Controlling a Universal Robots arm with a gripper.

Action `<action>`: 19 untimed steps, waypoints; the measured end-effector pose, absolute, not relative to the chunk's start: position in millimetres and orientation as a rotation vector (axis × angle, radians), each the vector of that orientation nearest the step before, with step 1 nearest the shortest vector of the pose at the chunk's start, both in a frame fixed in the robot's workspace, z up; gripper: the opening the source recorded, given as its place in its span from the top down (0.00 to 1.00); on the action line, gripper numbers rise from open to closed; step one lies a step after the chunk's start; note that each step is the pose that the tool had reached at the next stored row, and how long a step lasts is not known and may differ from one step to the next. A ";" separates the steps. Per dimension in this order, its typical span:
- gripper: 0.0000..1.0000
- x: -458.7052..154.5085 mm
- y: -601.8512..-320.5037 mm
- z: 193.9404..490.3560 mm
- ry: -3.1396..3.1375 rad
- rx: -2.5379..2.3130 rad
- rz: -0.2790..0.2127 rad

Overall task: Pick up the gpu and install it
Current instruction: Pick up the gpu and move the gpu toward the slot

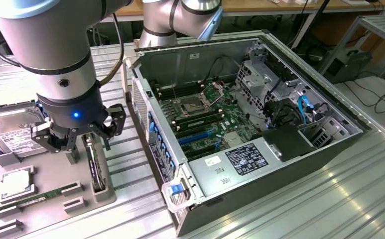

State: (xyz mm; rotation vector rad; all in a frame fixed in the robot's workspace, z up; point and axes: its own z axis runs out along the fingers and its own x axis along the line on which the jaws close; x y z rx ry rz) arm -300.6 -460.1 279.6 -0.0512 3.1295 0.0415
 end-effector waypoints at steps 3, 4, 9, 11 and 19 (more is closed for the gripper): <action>0.40 -300.6 -460.1 278.3 3.129 -0.051 0.042; 0.40 -300.6 -460.1 277.8 3.129 -0.051 0.042; 0.40 -300.6 -460.2 274.5 3.129 -0.051 0.042; 0.40 -300.6 -460.2 272.4 3.129 -0.051 0.042; 0.40 -304.1 -460.1 265.1 3.129 -0.051 0.042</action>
